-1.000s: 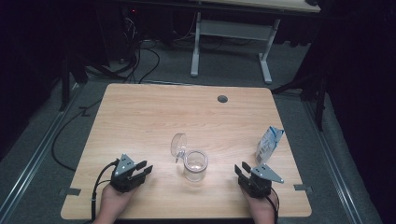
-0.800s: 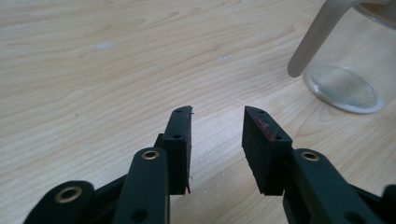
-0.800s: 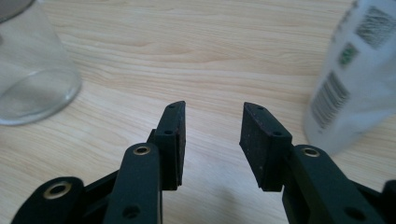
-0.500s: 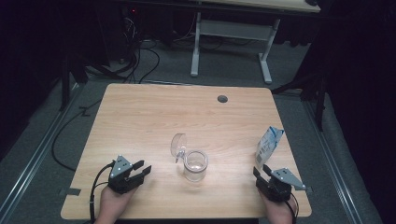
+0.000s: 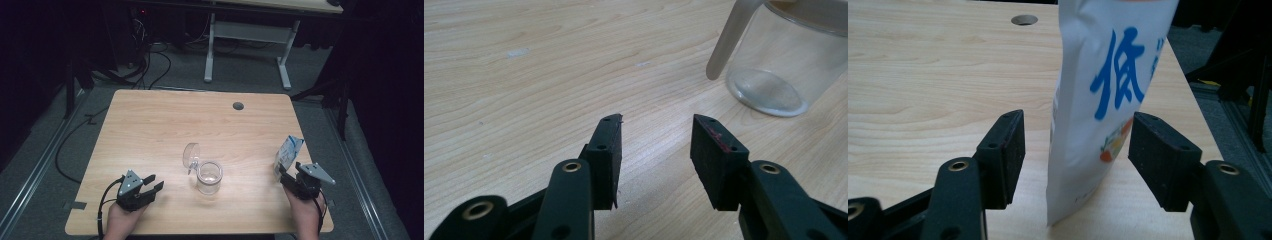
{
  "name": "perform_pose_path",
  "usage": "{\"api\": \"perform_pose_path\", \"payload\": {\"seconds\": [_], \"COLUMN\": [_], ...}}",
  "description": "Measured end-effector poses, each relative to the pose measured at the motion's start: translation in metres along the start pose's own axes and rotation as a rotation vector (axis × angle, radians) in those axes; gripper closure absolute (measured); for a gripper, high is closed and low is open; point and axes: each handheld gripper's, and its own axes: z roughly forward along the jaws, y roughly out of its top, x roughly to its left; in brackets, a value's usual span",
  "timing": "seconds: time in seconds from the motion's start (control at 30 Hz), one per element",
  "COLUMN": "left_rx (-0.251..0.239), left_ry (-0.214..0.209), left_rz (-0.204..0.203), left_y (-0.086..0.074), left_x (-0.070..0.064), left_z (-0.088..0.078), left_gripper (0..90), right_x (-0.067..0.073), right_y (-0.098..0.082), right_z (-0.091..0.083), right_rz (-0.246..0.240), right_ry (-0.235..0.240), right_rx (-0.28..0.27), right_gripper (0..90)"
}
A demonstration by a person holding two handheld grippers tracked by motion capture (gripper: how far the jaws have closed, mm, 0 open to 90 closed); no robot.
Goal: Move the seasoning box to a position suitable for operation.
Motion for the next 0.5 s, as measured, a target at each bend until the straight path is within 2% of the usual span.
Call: {"api": "perform_pose_path", "payload": {"seconds": [0.03,0.07,0.13,0.23,0.33,0.37,0.47,0.5], "left_rx": [-0.001,-0.004,-0.003,-0.012,-0.008,-0.01,-0.019,-0.019], "left_ry": [-0.001,-0.006,-0.01,-0.008,-0.005,-0.004,0.0,0.0], "left_rz": [0.0,-0.003,-0.001,0.0,0.0,-0.006,-0.004,-0.004], "left_y": [0.0,-0.001,-0.001,0.0,0.001,0.001,0.002,0.002], "left_x": [0.0,0.0,0.0,0.001,0.002,0.003,0.003,0.003], "left_z": [0.0,0.0,-0.001,-0.001,0.0,0.0,-0.001,-0.001], "left_gripper": [56.1,56.1,56.1,56.1,56.0,56.0,56.0,56.0], "right_x": [0.0,-0.002,-0.002,0.0,-0.001,-0.004,-0.007,-0.007], "right_y": [0.004,0.011,0.013,0.017,0.017,0.016,0.015,0.015], "right_z": [0.002,0.003,0.004,0.009,0.007,0.006,0.003,0.003], "right_rz": [-0.01,-0.016,-0.007,-0.032,-0.028,-0.034,-0.043,-0.043], "right_ry": [-0.016,-0.036,-0.033,-0.036,-0.034,-0.025,-0.027,-0.027], "right_rx": [0.008,-0.007,-0.005,0.019,0.018,0.011,0.007,0.007], "right_gripper": [40.0,42.6,43.4,51.1,55.8,62.4,70.1,70.1]}}
